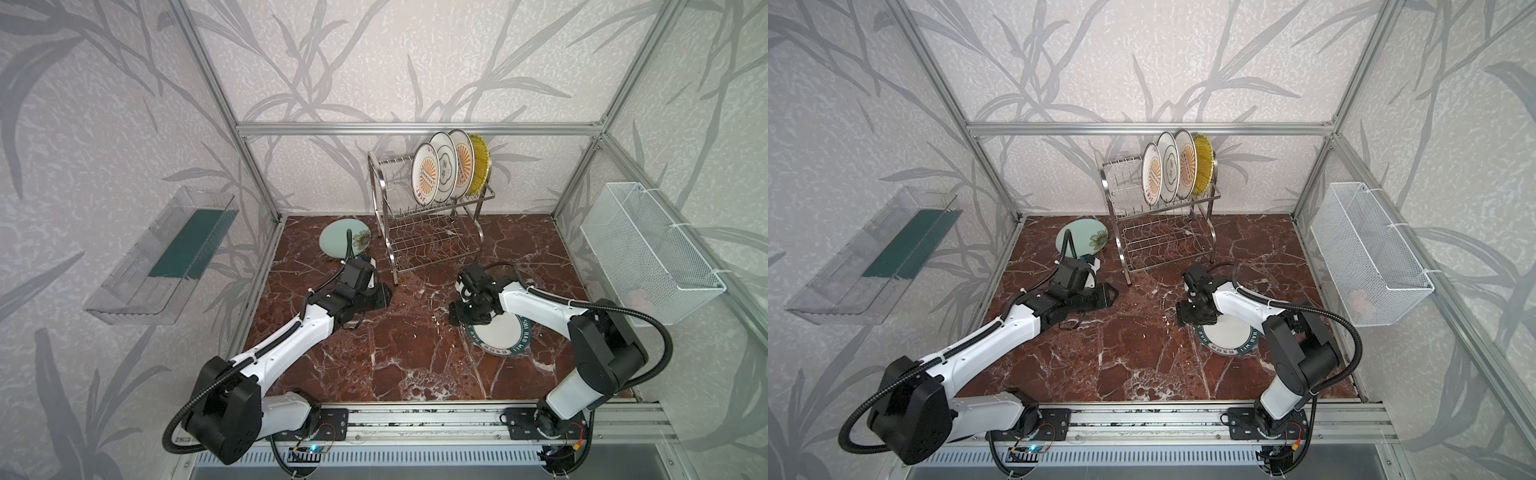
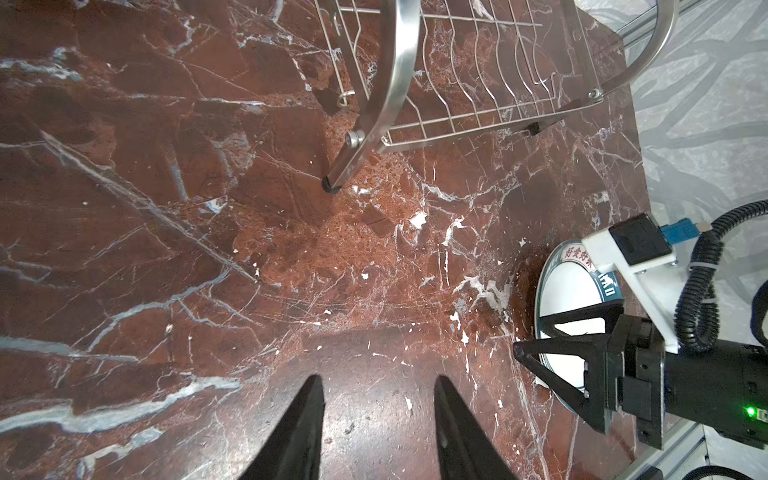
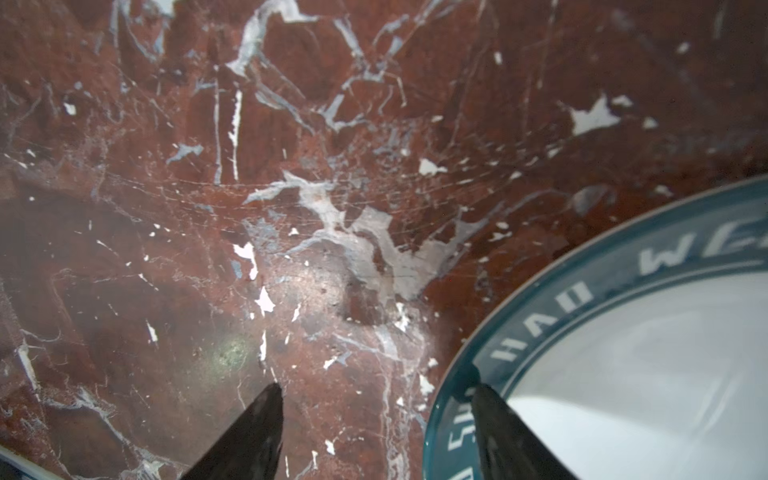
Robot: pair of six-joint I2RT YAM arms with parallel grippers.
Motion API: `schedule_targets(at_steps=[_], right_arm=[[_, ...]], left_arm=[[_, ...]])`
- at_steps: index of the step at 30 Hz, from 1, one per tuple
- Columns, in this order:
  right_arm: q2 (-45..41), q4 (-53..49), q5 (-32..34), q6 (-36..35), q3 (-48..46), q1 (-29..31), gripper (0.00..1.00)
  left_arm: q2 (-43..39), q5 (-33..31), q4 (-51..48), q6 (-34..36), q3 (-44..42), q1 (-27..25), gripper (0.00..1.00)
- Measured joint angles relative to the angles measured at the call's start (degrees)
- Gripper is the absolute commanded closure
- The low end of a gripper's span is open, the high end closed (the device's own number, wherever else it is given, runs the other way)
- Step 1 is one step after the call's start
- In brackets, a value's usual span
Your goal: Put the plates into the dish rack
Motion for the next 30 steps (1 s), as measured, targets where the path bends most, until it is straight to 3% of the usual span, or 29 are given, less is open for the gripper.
schedule_targets(at_steps=[30], right_arm=[[9.03, 2.71, -2.6, 2.47, 9.7, 10.1, 0.3]], left_arm=[[-2.86, 0.2, -0.09, 0.15, -1.01, 0.0, 0.57]])
